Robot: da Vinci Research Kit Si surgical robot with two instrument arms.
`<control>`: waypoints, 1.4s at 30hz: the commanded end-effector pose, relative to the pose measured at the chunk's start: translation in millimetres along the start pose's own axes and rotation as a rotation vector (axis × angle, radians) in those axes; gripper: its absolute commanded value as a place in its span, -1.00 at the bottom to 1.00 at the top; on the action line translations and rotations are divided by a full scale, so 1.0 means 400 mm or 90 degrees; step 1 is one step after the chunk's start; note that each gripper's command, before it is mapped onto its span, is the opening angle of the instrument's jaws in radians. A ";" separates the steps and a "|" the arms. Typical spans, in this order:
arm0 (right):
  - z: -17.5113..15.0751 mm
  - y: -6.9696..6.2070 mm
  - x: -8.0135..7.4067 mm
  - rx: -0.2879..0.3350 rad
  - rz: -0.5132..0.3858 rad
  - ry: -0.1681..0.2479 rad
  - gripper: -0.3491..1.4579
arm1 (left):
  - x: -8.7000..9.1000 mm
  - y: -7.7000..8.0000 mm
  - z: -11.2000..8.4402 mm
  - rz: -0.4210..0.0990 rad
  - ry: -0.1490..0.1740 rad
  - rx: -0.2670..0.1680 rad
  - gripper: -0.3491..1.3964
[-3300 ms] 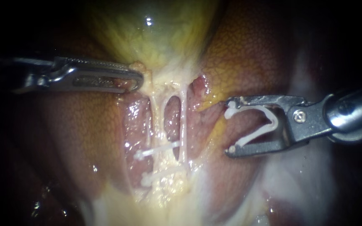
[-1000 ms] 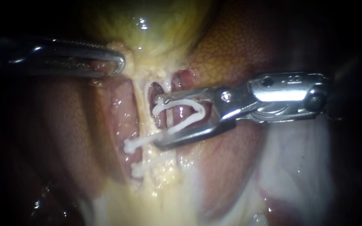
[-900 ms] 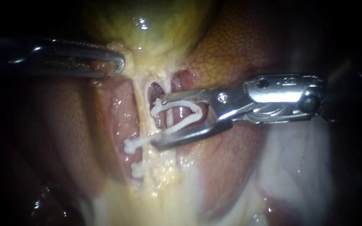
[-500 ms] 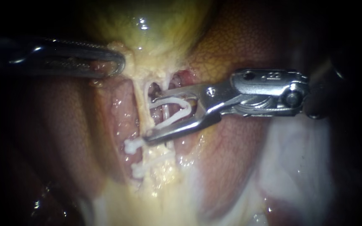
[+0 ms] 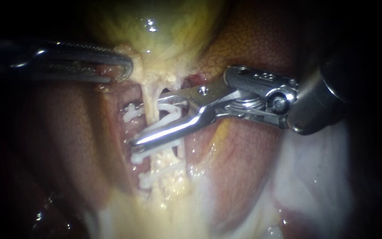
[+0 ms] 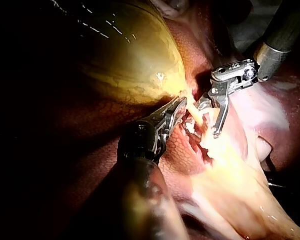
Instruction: Clipping third clip left tube
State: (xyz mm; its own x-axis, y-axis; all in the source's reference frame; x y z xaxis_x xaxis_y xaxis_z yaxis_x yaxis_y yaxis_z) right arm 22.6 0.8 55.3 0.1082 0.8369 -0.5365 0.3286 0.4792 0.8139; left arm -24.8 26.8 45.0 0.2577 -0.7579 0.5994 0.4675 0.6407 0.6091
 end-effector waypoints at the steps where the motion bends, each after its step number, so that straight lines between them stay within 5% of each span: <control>1: 0.0000 -0.0005 0.0006 0.006 0.000 0.001 -0.10 | 0.0000 0.0000 0.0001 0.000 0.000 0.000 -1.00; 17: -0.0011 -0.0017 0.0029 0.027 0.004 0.022 -0.29 | 0.0000 0.0003 0.0002 0.000 0.000 0.000 -1.00; 32: -0.0015 -0.0013 0.0027 0.017 0.008 0.026 -1.00 | 0.0000 0.0004 0.0003 0.000 0.000 0.000 -1.00; 42: -0.0023 0.0012 0.0022 0.030 0.013 0.020 -1.00 | -0.0001 0.0006 0.0006 0.000 0.000 0.000 -1.00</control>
State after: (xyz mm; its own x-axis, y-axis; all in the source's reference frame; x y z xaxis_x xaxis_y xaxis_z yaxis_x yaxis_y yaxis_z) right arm 21.9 2.0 55.4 0.0867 0.8550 -0.5114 0.3701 0.4489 0.8133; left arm -24.9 27.0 45.2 0.2579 -0.7577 0.5995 0.4670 0.6409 0.6092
